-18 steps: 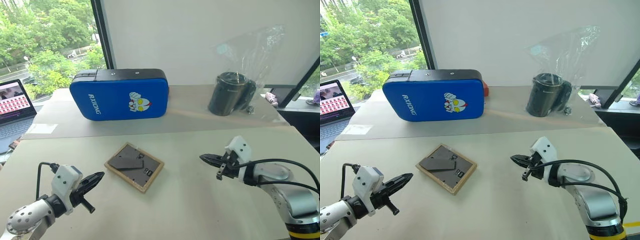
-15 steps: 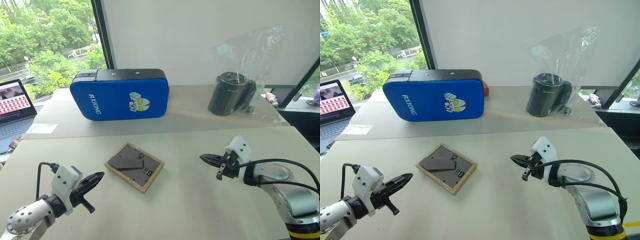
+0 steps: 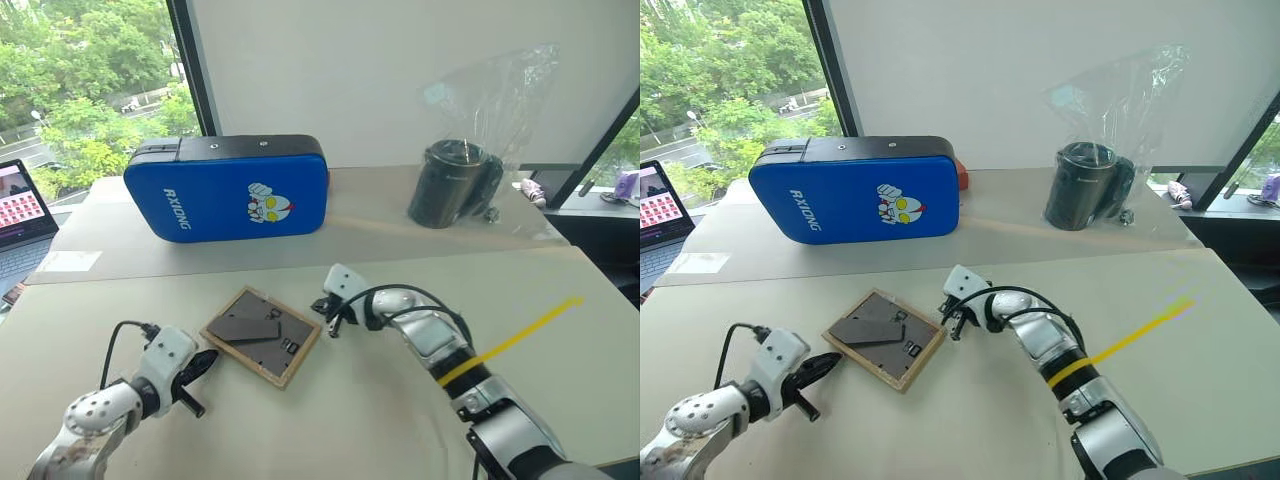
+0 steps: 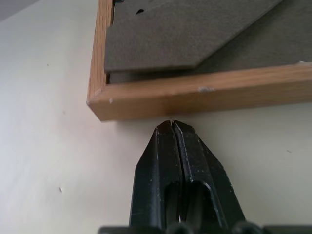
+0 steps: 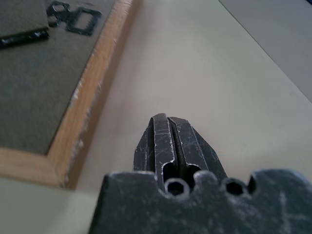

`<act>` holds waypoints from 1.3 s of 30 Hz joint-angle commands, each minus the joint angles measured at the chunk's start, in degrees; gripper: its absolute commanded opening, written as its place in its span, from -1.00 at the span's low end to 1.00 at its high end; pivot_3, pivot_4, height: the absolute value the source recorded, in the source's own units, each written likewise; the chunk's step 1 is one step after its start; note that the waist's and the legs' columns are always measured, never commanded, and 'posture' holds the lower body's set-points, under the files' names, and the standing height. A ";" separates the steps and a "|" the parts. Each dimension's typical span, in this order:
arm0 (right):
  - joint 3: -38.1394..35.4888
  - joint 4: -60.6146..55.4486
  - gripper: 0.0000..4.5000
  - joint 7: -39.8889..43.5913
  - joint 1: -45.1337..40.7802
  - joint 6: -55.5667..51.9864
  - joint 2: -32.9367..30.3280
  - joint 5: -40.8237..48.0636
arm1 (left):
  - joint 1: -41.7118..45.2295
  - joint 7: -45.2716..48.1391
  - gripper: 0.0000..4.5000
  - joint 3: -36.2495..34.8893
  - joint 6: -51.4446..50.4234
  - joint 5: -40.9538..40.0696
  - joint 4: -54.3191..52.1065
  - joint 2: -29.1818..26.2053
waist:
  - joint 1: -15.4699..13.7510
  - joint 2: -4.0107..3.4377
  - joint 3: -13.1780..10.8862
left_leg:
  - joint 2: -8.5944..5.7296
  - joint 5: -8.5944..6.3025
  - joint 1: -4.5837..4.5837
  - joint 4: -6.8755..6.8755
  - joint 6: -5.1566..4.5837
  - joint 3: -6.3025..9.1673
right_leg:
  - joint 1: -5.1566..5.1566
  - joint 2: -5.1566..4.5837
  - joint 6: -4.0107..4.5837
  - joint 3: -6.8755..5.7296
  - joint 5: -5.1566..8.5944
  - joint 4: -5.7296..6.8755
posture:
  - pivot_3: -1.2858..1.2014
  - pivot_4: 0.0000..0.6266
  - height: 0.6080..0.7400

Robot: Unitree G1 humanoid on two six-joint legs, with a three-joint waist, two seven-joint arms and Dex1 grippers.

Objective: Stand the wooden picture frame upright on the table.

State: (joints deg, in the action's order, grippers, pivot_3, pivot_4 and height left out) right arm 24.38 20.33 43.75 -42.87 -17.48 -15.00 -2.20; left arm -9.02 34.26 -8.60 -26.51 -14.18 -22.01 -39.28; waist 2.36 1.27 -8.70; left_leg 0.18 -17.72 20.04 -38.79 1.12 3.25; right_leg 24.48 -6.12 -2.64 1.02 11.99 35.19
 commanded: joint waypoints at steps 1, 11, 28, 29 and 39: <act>0.23 -3.14 -1.00 0.42 -0.21 0.39 1.24 -0.74 | 5.51 0.29 -0.97 5.17 0.39 3.79 3.26 -0.43 | -0.23 -0.03 -0.02 | 0.00 -0.01 0.00 0.00 -0.02 0.04 | 0.00 0.00 0.00 -0.04 0.00 0.01 | 0.03 -0.52 1.00; -3.36 -26.49 -1.00 -0.40 13.68 -14.92 -4.72 -0.06 | 18.19 3.06 -0.97 16.66 3.23 10.04 12.03 3.64 | -1.83 -0.14 0.02 | -0.12 -0.08 -0.11 -0.12 -0.16 0.14 | -0.20 -0.07 -0.01 -0.09 -0.01 0.18 | 0.03 -0.52 1.00; -7.55 -39.11 -1.00 -4.77 21.84 -26.54 -9.88 0.65 | 14.57 7.16 -0.97 14.22 5.31 10.19 11.50 0.58 | -1.67 -0.18 0.05 | -0.15 -0.12 -0.12 -0.15 -0.23 0.14 | -0.25 -0.11 -0.04 -0.08 -0.01 -0.02 | 0.03 -0.52 1.00; -7.86 -39.31 -1.00 -4.61 22.08 -26.50 -10.42 1.02 | 13.39 7.25 -0.97 13.02 7.16 10.74 11.71 -0.96 | -1.53 -0.19 0.06 | -0.15 -0.13 -0.12 -0.14 -0.25 0.15 | -0.24 -0.10 -0.04 -0.08 -0.01 -0.03 | 0.03 -0.52 1.00; -9.08 -39.71 -1.00 -3.21 22.00 -26.83 -12.11 5.14 | 12.88 -9.63 0.07 11.95 70.75 37.71 29.14 -14.40 | -0.55 -0.19 0.05 | -0.07 -0.18 -0.25 -0.06 -0.33 0.09 | -0.19 -0.05 0.08 -0.05 0.07 -0.09 | 0.03 -0.52 1.00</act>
State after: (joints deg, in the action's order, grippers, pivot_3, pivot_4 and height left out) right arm 16.20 -17.59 39.84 -20.30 -43.42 -27.95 0.74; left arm 0.71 34.89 1.90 24.04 11.55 1.21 -51.96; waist 1.81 1.08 -8.65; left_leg 0.11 -17.89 19.79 -38.84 0.80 3.33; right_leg 24.29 -6.17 -2.56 0.97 12.06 35.06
